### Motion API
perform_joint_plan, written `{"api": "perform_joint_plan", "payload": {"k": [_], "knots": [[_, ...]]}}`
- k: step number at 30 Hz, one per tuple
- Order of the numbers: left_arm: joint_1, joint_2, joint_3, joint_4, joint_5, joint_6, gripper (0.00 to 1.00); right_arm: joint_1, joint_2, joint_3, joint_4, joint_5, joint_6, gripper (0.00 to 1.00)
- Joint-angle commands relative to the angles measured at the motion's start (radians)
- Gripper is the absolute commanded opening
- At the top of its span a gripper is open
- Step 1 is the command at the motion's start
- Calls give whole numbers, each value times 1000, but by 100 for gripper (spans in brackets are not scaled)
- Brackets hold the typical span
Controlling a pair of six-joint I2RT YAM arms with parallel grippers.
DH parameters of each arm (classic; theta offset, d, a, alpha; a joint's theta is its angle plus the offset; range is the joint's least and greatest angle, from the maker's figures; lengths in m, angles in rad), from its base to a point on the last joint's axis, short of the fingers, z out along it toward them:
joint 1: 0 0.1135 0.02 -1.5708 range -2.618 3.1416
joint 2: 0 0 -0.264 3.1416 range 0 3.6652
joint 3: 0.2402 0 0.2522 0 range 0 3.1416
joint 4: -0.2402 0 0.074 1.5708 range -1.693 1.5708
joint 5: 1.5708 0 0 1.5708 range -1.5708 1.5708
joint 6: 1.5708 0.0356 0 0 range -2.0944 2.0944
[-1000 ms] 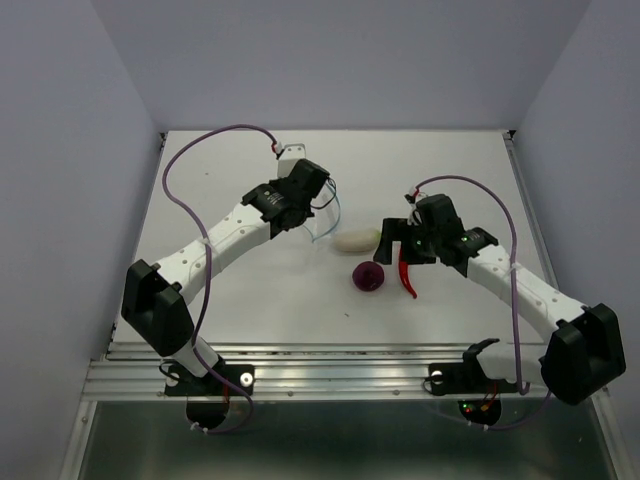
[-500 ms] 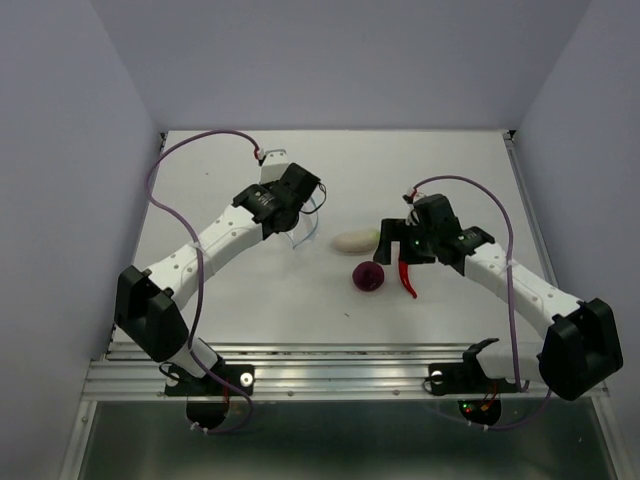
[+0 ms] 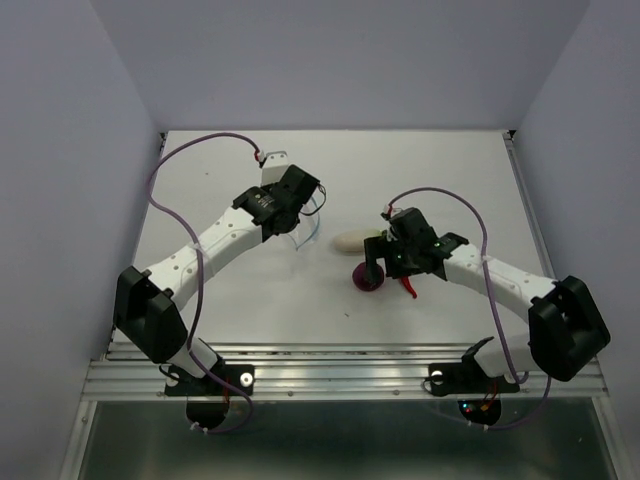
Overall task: Place the food in the zip-top bag and seal the zipper
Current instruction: Pick up the fake vegetable at the center of the board.
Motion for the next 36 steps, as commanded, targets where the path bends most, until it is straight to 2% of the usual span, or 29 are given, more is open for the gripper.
{"api": "perform_joint_plan", "payload": {"k": [1, 13, 18, 21, 22, 25, 28, 36], "knots": [[0, 2, -20, 47, 17, -1, 0, 38, 28, 7, 59, 55, -4, 100], [0, 2, -58, 98, 72, 11, 0, 47, 134, 23, 160, 25, 20, 100], [0, 0, -64, 110, 88, 17, 0, 47, 168, 23, 186, 14, 35, 96], [0, 0, -66, 121, 95, 23, 0, 56, 173, 23, 192, 15, 40, 77], [-2, 2, -66, 126, 100, 28, 0, 56, 168, 24, 192, 15, 46, 64], [0, 7, -64, 133, 103, 31, 0, 56, 148, 26, 188, 0, 51, 55], [0, 10, -66, 144, 109, 37, 0, 56, 101, 47, 159, -12, 51, 51], [0, 39, -55, 169, 140, 52, 0, 56, -48, 191, 166, -60, 48, 50]]}}
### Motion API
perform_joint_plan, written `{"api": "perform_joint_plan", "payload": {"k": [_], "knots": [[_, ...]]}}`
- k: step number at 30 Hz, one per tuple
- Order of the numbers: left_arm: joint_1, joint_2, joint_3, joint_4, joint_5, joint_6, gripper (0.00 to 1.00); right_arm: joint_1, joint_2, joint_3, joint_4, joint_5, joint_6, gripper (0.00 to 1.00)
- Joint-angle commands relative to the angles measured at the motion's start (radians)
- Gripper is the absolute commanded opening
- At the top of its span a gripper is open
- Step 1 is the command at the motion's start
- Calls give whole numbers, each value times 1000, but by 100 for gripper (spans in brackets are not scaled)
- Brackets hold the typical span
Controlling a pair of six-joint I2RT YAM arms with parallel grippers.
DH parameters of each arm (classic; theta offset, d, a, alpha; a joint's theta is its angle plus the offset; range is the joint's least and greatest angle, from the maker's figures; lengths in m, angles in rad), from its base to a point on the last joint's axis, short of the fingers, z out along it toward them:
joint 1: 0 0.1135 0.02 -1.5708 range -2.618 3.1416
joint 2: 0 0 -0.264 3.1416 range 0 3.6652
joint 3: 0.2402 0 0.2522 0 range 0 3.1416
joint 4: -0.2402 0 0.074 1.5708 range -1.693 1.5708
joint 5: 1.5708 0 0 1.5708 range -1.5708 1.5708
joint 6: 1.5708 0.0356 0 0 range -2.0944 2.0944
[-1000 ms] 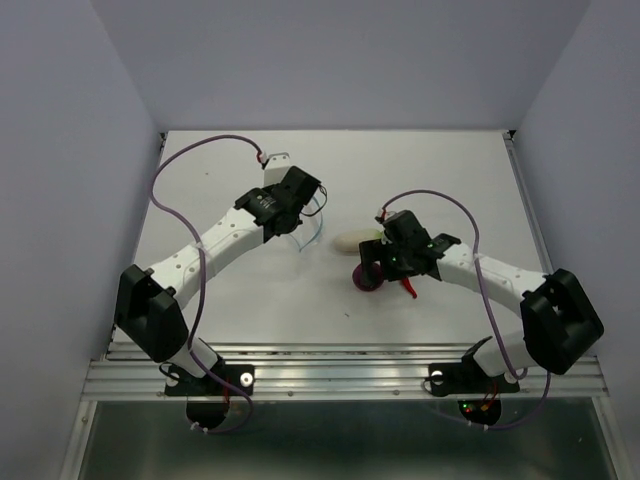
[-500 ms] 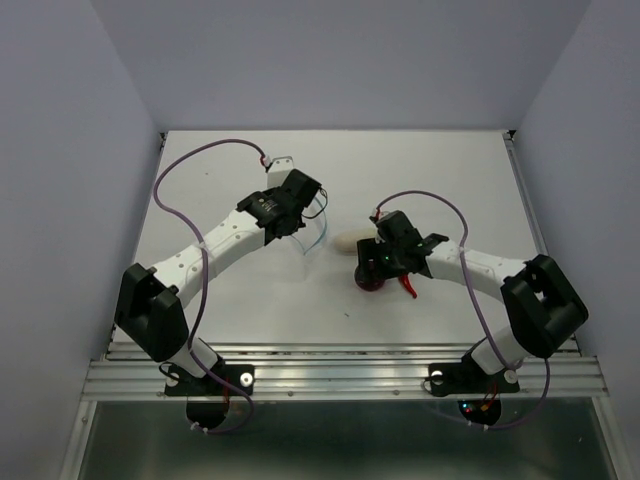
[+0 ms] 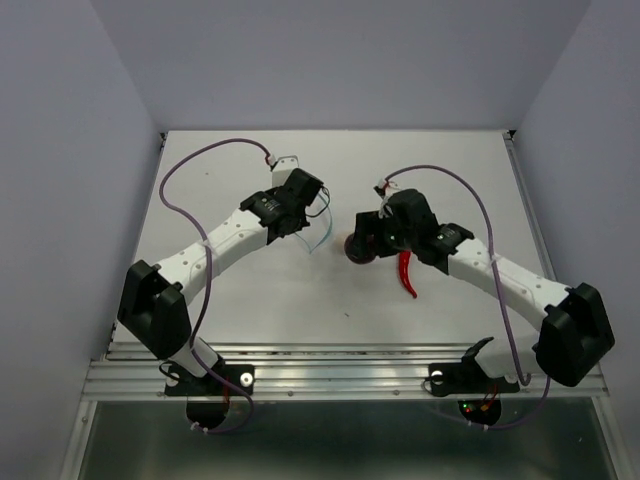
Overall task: Place the food in the zip-top bag and seal the zipper
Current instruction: Pick up the fake vegetable at the center of the board, then place the fake vegetable in the zipper food storage bag.
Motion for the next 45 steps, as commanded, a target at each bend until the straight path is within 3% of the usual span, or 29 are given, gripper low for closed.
{"api": "perform_joint_plan", "payload": {"k": [1, 8, 16, 26, 33, 45], "knots": [[-2, 24, 9, 28, 7, 21, 0, 8, -67, 120, 92, -46, 8, 49], [-2, 28, 6, 43, 33, 27, 0, 8, 45, 278, 172, -182, -18, 52], [-2, 11, -17, 86, 73, 30, 0, 8, 174, 396, 192, -233, -23, 52], [-2, -9, -17, 99, 90, 24, 0, 37, 269, 462, 132, -77, -21, 60], [-2, -19, -12, 113, 112, 27, 0, 58, 294, 487, 92, 54, -13, 80], [-4, -15, -9, 120, 122, 27, 0, 86, 298, 517, 43, 125, -13, 98]]}}
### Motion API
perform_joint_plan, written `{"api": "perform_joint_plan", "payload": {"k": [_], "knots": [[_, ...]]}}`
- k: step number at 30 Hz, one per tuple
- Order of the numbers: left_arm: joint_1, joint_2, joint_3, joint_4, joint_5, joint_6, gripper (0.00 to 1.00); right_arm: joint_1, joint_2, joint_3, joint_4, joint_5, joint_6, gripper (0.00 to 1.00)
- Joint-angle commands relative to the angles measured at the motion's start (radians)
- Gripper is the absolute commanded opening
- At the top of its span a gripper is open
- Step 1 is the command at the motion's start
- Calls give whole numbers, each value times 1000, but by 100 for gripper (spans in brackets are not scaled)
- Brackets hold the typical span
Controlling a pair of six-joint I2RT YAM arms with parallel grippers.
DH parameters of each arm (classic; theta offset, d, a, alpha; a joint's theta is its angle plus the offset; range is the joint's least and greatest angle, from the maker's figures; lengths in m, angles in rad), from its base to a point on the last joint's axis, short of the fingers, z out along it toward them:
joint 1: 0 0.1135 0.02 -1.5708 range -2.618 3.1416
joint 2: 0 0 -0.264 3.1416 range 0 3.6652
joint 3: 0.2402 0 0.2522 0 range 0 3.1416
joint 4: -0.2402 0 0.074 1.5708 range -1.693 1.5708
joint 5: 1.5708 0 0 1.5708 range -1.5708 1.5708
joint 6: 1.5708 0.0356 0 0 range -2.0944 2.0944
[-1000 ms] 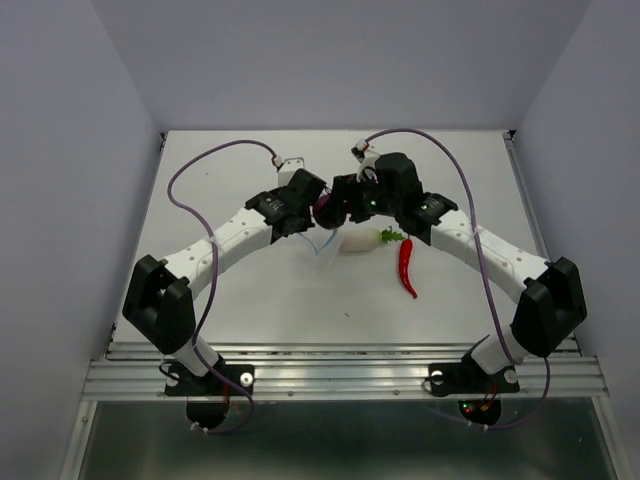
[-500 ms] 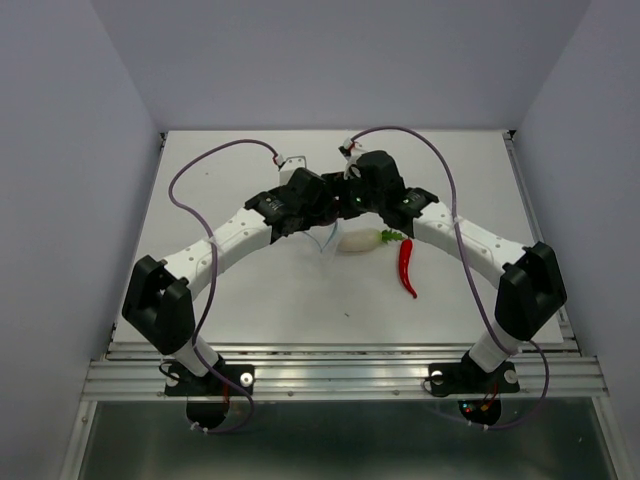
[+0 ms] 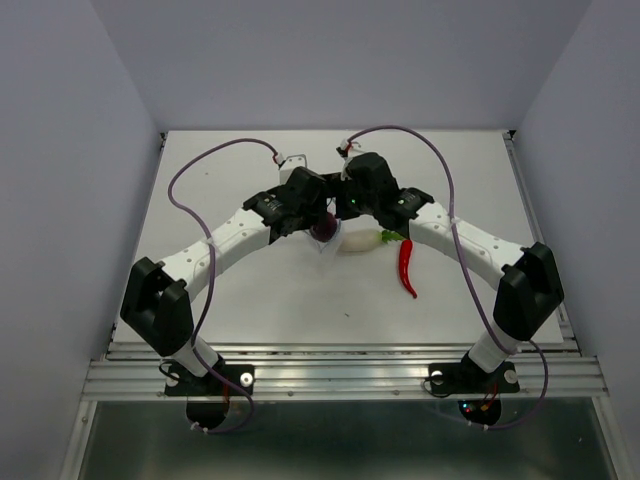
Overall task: Place the food in the zip-top bag and seal the zipper
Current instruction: Place the fake vegetable in the zipper food storage bag, then pick up the fake vegetable at the center of the board.
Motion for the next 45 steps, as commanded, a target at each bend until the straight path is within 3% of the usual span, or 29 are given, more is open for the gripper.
{"api": "perform_joint_plan", "payload": {"k": [1, 14, 17, 22, 27, 33, 45], "knots": [[-3, -43, -10, 24, 2, 11, 0, 12, 8, 59, -7, 31, -4, 100], [-2, -35, -16, 1, -30, 2, 0, 12, -55, 52, -25, 70, 22, 100], [-2, -33, -16, -15, -43, 4, 0, -71, -113, 23, -35, 40, 10, 100], [9, -32, -30, -15, -52, 7, 0, -333, -184, -53, -61, -210, 72, 100], [23, -33, -42, -7, -41, 5, 0, -350, -238, -125, -186, -11, 146, 100], [46, -30, -48, 13, -14, 17, 0, -350, -173, -235, -214, -3, 329, 100], [51, -17, -39, 53, 9, 39, 0, -243, 51, -168, -211, 153, 374, 100]]}}
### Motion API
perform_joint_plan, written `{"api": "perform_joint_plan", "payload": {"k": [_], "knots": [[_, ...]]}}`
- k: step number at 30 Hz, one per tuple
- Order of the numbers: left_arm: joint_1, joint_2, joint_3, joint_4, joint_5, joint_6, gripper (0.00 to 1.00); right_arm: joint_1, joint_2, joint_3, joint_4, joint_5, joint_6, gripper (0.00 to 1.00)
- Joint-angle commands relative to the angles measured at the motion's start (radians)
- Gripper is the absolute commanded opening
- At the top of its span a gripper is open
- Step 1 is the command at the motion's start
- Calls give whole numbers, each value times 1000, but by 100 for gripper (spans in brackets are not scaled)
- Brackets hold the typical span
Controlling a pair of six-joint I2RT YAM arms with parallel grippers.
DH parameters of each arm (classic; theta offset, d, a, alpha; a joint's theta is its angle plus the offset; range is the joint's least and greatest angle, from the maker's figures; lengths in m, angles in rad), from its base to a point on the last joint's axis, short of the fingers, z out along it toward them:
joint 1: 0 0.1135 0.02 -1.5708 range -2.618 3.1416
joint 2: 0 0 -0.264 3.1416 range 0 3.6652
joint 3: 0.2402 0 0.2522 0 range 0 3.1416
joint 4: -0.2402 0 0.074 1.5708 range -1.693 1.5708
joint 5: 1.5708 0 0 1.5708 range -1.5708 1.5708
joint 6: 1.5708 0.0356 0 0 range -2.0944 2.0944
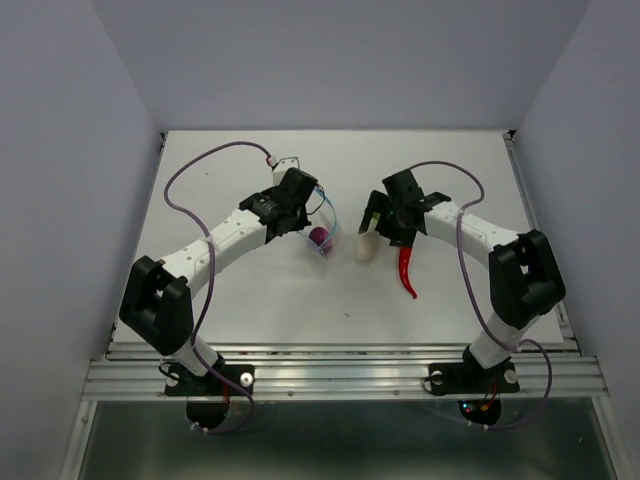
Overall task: Place the food in the zip-top bag and seal the zipper
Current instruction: Pick up the fake vegetable at the center of the board.
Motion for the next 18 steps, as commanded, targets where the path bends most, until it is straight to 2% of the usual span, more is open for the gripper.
{"api": "perform_joint_plan", "payload": {"k": [1, 6, 10, 13, 14, 15, 18], "knots": [[4, -17, 13, 23, -2, 21, 0, 19, 29, 36, 0, 89, 44, 100], [5, -11, 20, 27, 6, 25, 0, 51, 109, 50, 3, 104, 38, 95], [5, -5, 28, 28, 15, 27, 0, 60, 149, 72, 8, 119, 23, 87], [5, -8, 31, 28, 19, 27, 0, 60, 154, 72, 42, 127, 3, 73], [5, -8, 34, 28, 21, 27, 0, 60, 154, 72, 54, 131, -4, 61], [5, -9, 36, 28, 26, 27, 0, 60, 154, 75, 57, 133, -13, 54], [5, -8, 39, 30, 32, 28, 0, 60, 141, 85, 60, 133, -56, 45]]}}
